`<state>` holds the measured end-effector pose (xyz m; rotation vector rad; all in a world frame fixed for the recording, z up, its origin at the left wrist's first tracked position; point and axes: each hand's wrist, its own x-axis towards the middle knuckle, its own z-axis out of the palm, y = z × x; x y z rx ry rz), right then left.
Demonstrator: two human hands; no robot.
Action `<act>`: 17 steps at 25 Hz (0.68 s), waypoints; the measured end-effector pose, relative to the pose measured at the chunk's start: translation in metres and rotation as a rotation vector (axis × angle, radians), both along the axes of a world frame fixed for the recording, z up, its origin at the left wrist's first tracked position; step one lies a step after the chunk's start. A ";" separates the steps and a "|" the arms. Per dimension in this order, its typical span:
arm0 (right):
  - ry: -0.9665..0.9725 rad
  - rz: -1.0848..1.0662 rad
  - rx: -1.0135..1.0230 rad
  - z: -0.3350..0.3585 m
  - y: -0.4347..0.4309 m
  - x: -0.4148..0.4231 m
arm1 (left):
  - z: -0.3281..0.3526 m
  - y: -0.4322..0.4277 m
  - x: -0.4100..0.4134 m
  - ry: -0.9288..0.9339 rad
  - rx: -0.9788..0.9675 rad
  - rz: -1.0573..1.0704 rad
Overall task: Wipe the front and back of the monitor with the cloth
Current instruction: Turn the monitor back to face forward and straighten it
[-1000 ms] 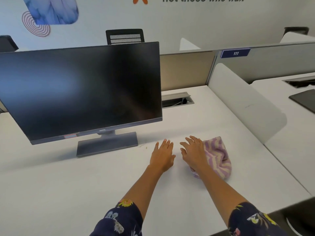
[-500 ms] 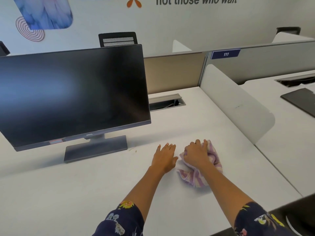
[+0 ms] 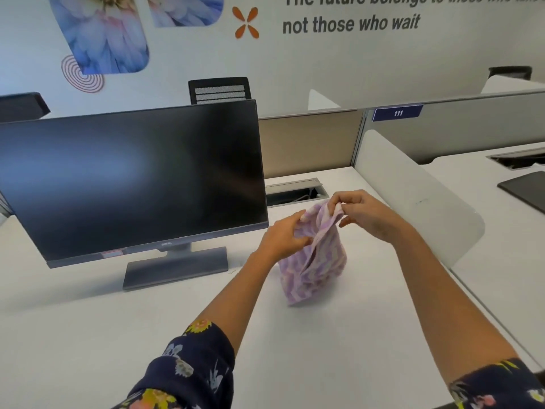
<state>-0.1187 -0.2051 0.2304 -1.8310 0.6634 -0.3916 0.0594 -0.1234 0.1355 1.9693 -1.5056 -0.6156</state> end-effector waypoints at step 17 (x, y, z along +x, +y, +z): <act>0.132 -0.601 -0.355 0.002 -0.027 0.012 | 0.055 0.017 0.048 0.192 -0.030 0.290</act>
